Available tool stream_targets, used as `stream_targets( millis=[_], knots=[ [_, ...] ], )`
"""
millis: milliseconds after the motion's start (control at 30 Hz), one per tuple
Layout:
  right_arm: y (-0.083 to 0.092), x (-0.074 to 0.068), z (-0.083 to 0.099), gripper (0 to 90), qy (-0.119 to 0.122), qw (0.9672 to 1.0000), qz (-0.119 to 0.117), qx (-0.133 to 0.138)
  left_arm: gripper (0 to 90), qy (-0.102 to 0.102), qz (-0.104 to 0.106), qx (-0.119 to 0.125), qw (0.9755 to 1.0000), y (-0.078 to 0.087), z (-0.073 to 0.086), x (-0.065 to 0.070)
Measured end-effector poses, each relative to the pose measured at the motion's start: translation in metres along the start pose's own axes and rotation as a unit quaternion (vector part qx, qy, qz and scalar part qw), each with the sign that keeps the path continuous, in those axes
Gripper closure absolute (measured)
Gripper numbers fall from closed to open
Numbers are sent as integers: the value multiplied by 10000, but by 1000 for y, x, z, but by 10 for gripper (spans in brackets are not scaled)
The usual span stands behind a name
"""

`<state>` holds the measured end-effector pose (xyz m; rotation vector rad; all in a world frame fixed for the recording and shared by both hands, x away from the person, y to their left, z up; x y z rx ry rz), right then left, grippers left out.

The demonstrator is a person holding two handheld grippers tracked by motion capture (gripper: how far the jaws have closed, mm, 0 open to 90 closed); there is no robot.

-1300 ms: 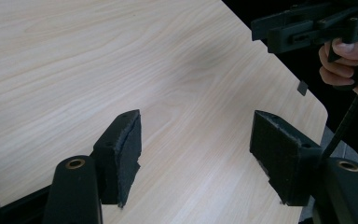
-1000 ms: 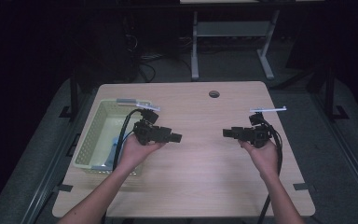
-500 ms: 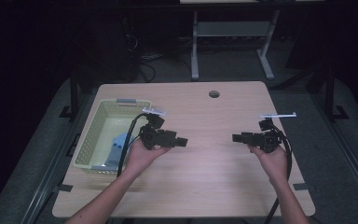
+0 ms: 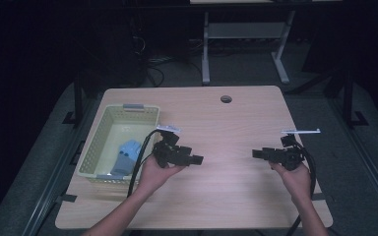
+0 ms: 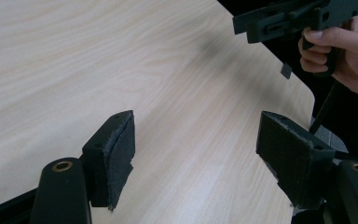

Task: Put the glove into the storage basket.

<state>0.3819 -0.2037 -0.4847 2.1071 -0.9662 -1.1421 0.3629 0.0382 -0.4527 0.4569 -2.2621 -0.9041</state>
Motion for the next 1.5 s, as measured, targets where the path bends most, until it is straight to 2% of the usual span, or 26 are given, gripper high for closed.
stream_targets(
  millis=[100, 200, 300, 567, 733, 1067, 1200, 1233, 1267, 1333, 1400, 1433, 1500],
  knots=[
    [0, 4, 8, 389, 12, 10000, 28, -6, 279, -32, -4, -4, 10000, -4, 4, 3],
    [-1, 8, 18, 381, 7, 10000, 63, -37, 277, -70, 94, 4, 9999, -7, 8, 11],
    [-2, 10, 23, 376, 50, 9999, 74, -59, 277, -202, 75, -26, 9998, -11, 11, 18],
    [-4, 13, 44, 348, 173, 9996, 182, -153, 271, -332, 77, -53, 9994, -20, 23, 27],
    [-6, 15, 56, 340, 231, 9993, 198, -197, 270, -388, 204, 12, 9990, -24, 34, 32],
    [-10, 4, 76, 317, 509, 9980, 304, -203, 269, -566, 151, 154, 9982, -29, 57, 38],
    [-11, -3, 79, 300, 562, 9981, 241, -114, 262, -581, 126, 228, 9980, -29, 63, 38],
    [-12, -8, 82, 287, 613, 9980, 159, -46, 263, -598, 171, 251, 9977, -29, 66, 38],
    [-12, -10, 82, 283, 598, 9981, 115, -28, 263, -605, 216, 381, 9972, -31, 70, 36],
    [-13, -15, 83, 280, 643, 9979, 73, 18, 264, -577, 233, 429, 9971, -34, 73, 36],
    [-13, -15, 82, 275, 680, 9976, 87, 26, 263, -692, 211, 185, 9972, -39, 81, 35],
    [-16, -17, 82, 272, 820, 9965, 188, 12, 262, -721, 145, 183, 9971, -40, 83, 35],
    [-17, -17, 83, 272, 890, 9958, 216, -29, 262, -727, 163, 184, 9970, -40, 86, 35]
  ],
)
Point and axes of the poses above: each handheld gripper's, and its own axes: y roughly backward along the jaws, z roughly out of its underside, x roughly to its right, the point moved 10 cm from there along -y, roughly forward along the jaws, and after that the axes turned 11 degrees about -x, right-handed, at the moved point
